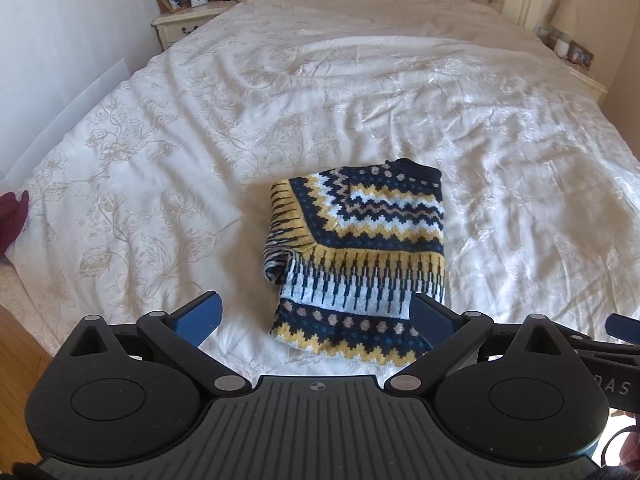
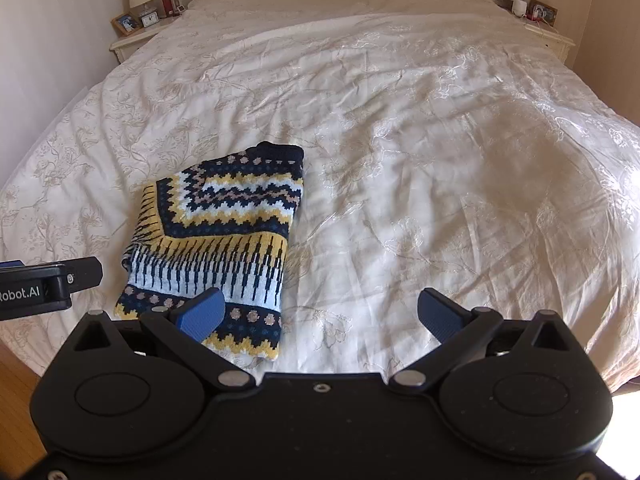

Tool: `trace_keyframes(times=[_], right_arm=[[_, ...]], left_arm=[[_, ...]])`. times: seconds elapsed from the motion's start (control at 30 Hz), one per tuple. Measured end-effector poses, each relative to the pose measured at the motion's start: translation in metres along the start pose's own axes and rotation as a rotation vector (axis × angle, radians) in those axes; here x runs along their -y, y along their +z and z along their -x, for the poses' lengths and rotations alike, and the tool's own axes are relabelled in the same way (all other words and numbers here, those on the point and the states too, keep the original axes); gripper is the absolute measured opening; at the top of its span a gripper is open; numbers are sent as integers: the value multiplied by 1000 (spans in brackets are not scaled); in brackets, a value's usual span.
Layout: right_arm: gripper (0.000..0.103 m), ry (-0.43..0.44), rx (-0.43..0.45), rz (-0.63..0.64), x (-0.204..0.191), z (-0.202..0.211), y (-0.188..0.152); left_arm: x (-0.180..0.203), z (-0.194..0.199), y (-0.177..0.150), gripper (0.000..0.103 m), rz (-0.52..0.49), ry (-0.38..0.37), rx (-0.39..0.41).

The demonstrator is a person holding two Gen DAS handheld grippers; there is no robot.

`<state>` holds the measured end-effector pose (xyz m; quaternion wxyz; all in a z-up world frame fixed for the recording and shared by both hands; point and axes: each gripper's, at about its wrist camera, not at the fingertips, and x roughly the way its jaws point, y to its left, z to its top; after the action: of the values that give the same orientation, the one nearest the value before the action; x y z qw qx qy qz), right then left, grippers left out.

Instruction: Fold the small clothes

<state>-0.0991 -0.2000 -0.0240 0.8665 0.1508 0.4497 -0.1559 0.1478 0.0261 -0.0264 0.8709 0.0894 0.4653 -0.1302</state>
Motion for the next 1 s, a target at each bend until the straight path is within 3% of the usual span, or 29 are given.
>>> trace_keyframes(times=[0.2,0.43,1.0], right_arm=[[102,4,-3,-2,-3,3,-2],[102,-14,1,23,-12,9,-3],[102,-44,-33,33,-14,12,-12]], left_arm=[[-3,0,0,101,-18,62,-55],[-6,4,-6,101,-49,66,-73],[-18,6,-12,101,-19,74,-106]])
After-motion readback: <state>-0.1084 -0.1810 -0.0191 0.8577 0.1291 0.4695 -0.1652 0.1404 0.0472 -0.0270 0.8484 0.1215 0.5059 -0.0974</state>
